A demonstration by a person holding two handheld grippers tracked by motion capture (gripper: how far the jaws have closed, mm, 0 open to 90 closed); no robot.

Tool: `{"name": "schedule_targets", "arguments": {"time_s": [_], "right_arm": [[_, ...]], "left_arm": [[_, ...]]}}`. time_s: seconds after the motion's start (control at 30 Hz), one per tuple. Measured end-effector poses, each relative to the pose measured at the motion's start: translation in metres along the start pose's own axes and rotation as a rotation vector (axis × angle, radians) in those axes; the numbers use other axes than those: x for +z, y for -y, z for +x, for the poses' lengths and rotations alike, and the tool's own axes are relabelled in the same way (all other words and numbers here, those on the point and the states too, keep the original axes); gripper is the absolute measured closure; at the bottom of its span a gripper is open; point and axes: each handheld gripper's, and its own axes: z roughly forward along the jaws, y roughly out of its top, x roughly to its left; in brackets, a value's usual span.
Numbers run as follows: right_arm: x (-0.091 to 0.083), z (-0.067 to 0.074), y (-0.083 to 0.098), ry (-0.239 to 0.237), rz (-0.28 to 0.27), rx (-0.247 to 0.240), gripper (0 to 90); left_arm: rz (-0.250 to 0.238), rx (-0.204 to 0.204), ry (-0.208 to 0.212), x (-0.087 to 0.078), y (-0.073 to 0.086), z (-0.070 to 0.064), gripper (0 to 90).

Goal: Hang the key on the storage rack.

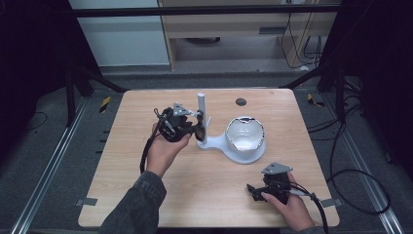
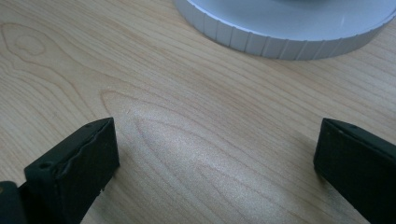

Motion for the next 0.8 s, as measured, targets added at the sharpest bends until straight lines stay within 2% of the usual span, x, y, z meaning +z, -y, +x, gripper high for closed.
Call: {"name": "schedule_targets", "arguments": {"time_s": [0.37, 0.47, 0.53, 0.63, 0.73, 0.8], "right_arm": [[0.0, 0.0, 0.0, 0.0, 0.0, 0.0, 0.4], [0.0, 0.0, 0.0, 0.0, 0.001, 0.002, 0.4], [0.0, 0.0, 0.0, 0.0, 0.0, 0.001, 0.4], [0.0, 0.0, 0.0, -0.002, 0.0, 0.001, 0.4], [0.0, 0.0, 0.0, -0.002, 0.001, 0.002, 0.4], [0.0, 0.0, 0.0, -0.002, 0.001, 0.003, 0.4]], "left_arm": [[-0.012, 0.02, 0.004, -0.013, 0.006, -0.003, 66.0], [-0.02, 0.024, -0.002, -0.015, 0.008, -0.005, 55.6], [-0.029, 0.022, 0.009, -0.016, 0.01, -0.006, 43.4], [-0.014, 0.024, 0.021, -0.015, 0.016, -0.007, 24.0], [0.018, 0.029, 0.034, -0.015, 0.025, -0.009, 12.9], [0.03, 0.042, 0.039, -0.017, 0.032, -0.01, 10.5]]}}
